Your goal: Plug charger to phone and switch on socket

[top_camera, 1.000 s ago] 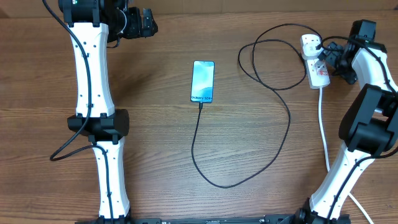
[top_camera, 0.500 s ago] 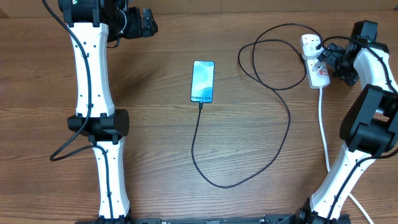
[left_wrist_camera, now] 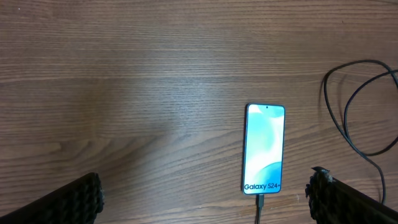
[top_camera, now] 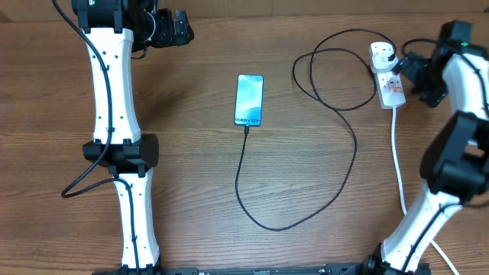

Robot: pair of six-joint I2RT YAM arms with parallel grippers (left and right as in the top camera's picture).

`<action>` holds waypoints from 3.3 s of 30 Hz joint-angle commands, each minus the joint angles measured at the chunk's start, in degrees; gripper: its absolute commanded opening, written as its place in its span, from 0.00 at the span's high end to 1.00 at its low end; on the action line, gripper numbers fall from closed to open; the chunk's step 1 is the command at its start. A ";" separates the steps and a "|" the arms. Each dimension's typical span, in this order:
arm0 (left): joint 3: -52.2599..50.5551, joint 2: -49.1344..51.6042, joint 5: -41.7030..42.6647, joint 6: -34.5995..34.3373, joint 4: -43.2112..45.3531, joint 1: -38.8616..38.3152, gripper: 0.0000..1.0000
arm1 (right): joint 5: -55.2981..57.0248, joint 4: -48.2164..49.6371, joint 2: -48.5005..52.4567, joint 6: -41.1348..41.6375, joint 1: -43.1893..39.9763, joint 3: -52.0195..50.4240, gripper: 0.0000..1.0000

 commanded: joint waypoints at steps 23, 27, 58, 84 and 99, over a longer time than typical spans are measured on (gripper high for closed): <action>0.48 0.02 -0.13 -1.70 2.60 -0.28 0.00 | 1.77 -36.92 -42.40 2.78 17.75 2.32 0.00; 0.48 0.02 -0.13 -1.70 2.60 -0.28 0.00 | 6.25 -39.58 -45.92 6.12 22.69 1.27 0.00; 0.48 0.02 -0.13 -1.70 2.60 -0.28 0.00 | -4.09 -38.03 -63.63 -5.68 26.71 -0.57 0.00; 0.48 0.02 -0.13 -1.70 2.60 -0.28 0.00 | -3.28 21.66 -115.40 -14.78 17.59 -76.78 0.00; 0.48 0.02 -0.13 -1.70 2.60 -0.28 0.00 | -3.50 49.05 -126.27 -17.57 19.04 -99.08 0.00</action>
